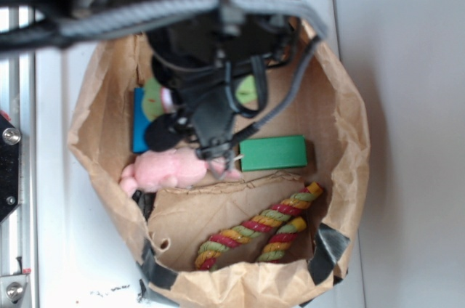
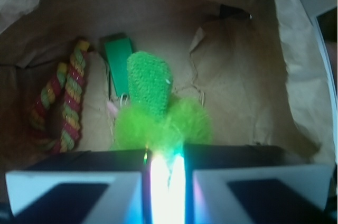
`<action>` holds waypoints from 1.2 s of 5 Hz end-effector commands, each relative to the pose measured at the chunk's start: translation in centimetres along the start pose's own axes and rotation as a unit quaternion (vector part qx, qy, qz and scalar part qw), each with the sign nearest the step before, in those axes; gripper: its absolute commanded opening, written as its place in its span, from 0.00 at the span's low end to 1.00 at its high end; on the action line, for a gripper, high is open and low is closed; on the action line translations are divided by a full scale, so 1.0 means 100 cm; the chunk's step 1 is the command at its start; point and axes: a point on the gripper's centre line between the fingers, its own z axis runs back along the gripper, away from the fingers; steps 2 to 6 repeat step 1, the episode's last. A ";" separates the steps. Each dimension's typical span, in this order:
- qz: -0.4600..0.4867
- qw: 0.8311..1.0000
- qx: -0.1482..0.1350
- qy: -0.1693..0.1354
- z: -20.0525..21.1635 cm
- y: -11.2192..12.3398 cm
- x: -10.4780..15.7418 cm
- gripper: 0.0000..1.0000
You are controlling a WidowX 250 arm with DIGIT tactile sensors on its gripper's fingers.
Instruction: Grab the green animal.
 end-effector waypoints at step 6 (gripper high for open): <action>-0.014 0.999 -0.003 -0.048 0.025 -0.017 0.008 0.00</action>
